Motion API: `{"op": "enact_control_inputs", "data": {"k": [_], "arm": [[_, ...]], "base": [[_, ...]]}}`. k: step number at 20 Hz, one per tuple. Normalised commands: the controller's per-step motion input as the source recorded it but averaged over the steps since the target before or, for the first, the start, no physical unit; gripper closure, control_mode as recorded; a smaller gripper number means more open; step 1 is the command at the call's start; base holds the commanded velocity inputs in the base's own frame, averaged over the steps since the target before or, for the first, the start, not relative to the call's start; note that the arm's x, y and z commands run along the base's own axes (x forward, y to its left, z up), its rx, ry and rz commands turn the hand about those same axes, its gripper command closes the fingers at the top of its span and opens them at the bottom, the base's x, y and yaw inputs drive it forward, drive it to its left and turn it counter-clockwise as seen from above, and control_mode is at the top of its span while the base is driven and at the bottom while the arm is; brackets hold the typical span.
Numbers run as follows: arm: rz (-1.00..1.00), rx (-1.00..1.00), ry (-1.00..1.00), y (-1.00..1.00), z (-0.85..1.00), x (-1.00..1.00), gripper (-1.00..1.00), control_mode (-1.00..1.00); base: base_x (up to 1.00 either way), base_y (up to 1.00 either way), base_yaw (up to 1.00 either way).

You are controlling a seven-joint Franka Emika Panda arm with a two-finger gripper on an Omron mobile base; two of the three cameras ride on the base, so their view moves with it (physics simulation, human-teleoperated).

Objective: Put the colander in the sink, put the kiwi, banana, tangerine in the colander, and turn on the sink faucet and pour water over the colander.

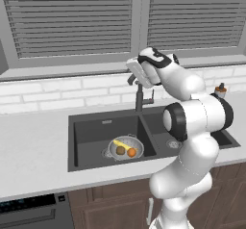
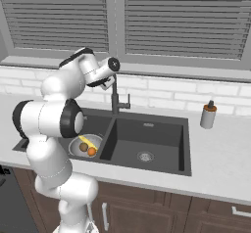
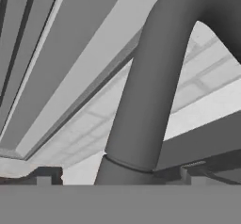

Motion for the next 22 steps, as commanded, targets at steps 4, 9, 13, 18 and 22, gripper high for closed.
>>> {"op": "enact_control_inputs", "data": {"k": [4, 9, 13, 18, 22], "arm": [[-0.31, -0.01, 0.00, 0.26, 0.02, 0.10, -1.00, -1.00], [-0.17, 0.17, -0.03, -0.48, 0.28, -0.43, -1.00, -1.00], [-0.12, 0.24, -0.12, -0.53, 0.34, -0.88, -1.00, -1.00], [-0.21, 0.14, 0.03, -0.68, 0.05, -0.82, -1.00, -1.00], [-0.25, 0.20, 0.33, -0.86, -0.04, -0.03, -1.00, -1.00]], "base": [[0.00, 0.00, 0.00], [0.00, 0.00, 0.00], [0.00, 0.00, 0.00], [0.00, 0.00, 0.00], [0.00, 0.00, 0.00]]}}
